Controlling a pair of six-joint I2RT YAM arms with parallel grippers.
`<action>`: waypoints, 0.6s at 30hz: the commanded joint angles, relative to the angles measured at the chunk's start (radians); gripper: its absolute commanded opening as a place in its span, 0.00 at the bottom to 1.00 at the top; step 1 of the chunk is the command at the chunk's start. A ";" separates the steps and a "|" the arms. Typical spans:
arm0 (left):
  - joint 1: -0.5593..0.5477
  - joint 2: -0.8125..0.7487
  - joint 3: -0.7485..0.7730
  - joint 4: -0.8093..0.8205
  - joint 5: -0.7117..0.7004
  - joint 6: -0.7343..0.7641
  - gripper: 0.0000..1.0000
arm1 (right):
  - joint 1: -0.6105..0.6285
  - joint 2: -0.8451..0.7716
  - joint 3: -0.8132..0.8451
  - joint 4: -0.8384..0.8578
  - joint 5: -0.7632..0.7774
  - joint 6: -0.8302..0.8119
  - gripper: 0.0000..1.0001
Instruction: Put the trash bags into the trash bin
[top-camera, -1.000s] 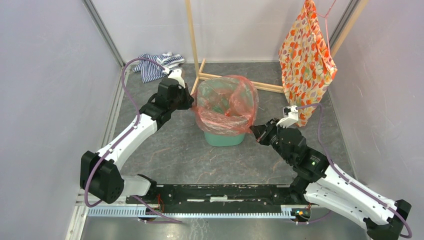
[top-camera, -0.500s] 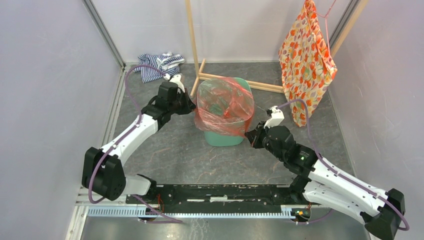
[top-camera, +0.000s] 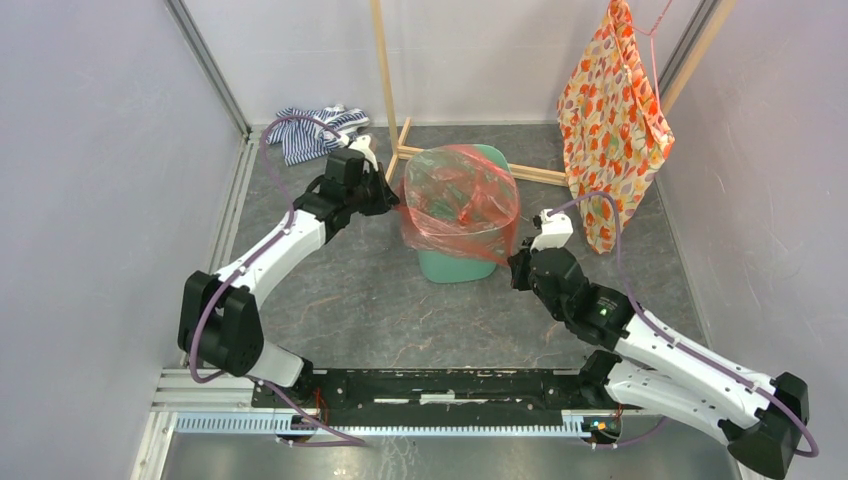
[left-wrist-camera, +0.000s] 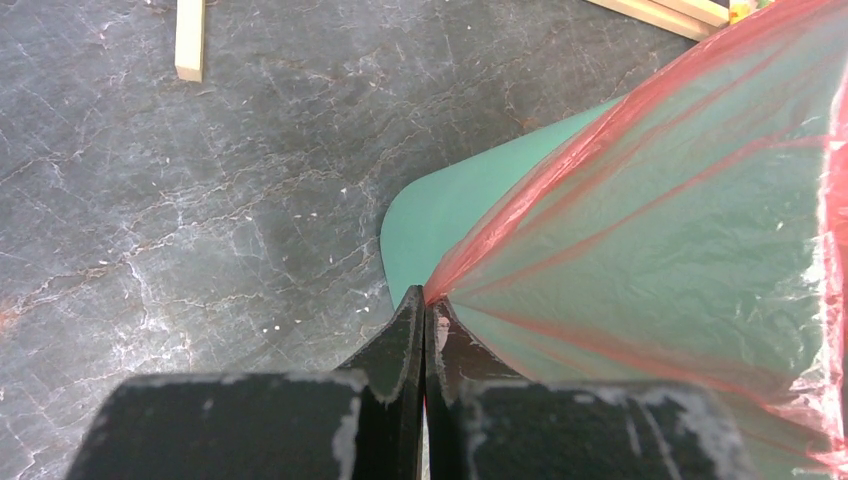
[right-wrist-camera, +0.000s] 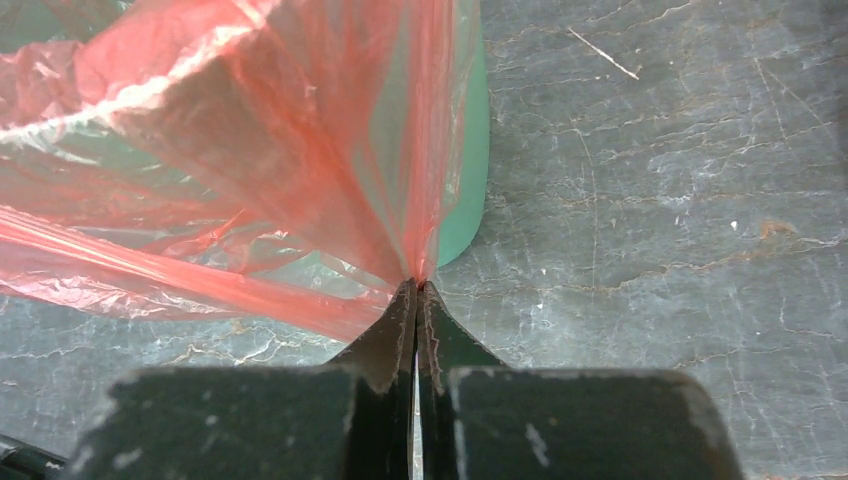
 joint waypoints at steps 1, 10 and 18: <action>0.009 0.018 0.047 0.021 -0.047 0.034 0.02 | -0.001 0.014 0.018 -0.051 0.050 -0.077 0.00; 0.009 -0.076 0.047 -0.055 -0.019 0.107 0.02 | -0.001 0.042 -0.045 0.018 -0.009 -0.167 0.00; 0.008 -0.135 0.024 -0.083 0.001 0.103 0.02 | 0.002 0.082 -0.044 -0.023 0.083 -0.162 0.00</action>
